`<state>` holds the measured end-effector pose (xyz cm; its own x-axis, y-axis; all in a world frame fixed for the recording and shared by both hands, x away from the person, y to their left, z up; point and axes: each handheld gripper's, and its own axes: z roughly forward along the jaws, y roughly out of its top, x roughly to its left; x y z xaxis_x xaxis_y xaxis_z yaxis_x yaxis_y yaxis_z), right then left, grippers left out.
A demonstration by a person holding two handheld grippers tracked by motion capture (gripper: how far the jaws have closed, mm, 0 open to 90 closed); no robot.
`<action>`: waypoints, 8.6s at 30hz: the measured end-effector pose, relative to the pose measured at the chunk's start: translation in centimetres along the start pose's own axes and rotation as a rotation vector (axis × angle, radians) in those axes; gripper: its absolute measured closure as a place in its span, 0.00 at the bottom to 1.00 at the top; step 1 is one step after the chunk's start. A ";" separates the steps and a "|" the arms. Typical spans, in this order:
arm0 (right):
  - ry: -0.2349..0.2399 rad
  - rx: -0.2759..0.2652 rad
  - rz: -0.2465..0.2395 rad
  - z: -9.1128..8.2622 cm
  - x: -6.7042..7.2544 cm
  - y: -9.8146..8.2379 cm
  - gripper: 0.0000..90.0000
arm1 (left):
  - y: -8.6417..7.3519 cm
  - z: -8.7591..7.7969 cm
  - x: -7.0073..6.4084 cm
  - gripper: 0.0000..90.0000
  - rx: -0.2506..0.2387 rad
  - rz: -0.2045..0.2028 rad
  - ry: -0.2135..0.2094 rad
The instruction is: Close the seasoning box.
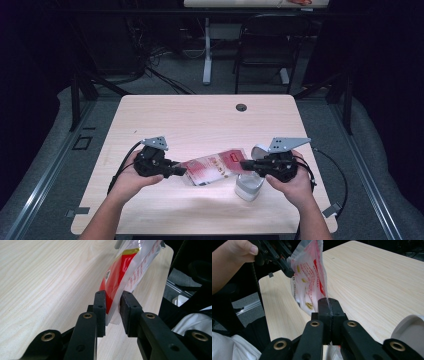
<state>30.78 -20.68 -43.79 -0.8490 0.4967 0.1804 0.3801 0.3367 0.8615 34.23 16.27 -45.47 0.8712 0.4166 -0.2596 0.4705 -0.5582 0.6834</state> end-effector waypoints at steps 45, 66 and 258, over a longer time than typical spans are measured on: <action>-0.013 0.045 -0.055 2.3 1.3 2.3 1.00 | -3.1 1.8 0.9 0.80 0.031 -0.014 0.081; -0.028 0.120 -0.131 3.9 2.6 4.1 1.00 | -4.2 3.4 2.1 0.76 0.063 -0.039 0.114; -0.456 -0.029 0.204 -2.2 -5.0 -0.5 0.98 | -6.3 -5.3 4.5 0.55 -0.092 -0.113 0.292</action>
<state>34.00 -25.10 -44.06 -0.5086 0.8517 0.1263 0.5056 0.1767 0.8445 34.42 25.49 -47.33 0.7310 0.6678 -0.1403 0.5359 -0.4346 0.7238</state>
